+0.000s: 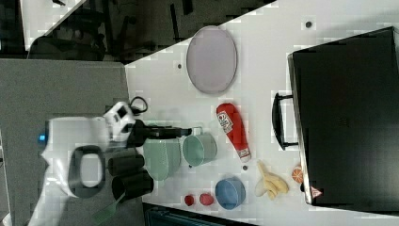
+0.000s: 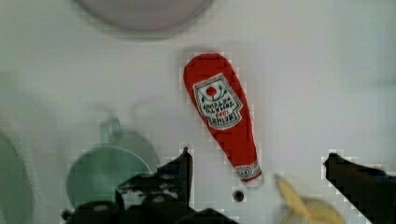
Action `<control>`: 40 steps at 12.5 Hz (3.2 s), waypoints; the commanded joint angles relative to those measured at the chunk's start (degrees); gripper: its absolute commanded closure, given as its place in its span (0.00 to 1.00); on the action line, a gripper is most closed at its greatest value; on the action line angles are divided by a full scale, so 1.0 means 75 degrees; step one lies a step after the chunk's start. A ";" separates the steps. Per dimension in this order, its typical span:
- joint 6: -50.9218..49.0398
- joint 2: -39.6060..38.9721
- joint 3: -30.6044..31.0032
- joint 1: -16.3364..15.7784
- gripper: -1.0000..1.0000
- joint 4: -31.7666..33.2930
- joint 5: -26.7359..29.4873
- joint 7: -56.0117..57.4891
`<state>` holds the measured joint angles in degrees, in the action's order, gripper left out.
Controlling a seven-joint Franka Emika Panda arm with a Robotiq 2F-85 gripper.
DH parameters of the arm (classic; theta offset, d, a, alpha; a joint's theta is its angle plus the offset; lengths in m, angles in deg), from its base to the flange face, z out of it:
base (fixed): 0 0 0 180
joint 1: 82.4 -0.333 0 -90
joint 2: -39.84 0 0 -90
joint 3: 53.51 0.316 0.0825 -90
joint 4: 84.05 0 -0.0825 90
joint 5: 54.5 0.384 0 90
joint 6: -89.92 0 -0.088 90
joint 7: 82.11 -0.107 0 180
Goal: Pick Ketchup from the table and place it in strainer.
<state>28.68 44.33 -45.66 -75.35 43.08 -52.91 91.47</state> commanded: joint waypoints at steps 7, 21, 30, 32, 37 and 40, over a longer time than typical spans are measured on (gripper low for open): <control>0.2471 -0.1495 -0.0020 0.0005 0.00 0.0915 -0.0633 0.2338; 0.4893 -0.3626 -0.0033 0.0006 0.16 0.1193 -0.0713 0.2272; 0.3543 -0.1829 -0.0073 0.0059 0.41 0.0976 -0.0706 0.2275; 0.2608 -0.1106 -0.0112 0.0060 0.41 0.0737 -0.0703 0.2273; -0.0076 0.0147 0.0019 0.0006 0.41 -0.0148 -0.0638 0.2209; -0.0892 0.0442 0.0404 -0.0105 0.41 -0.0556 -0.0418 0.1375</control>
<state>24.09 48.55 -44.42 -74.87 39.61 -56.66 105.62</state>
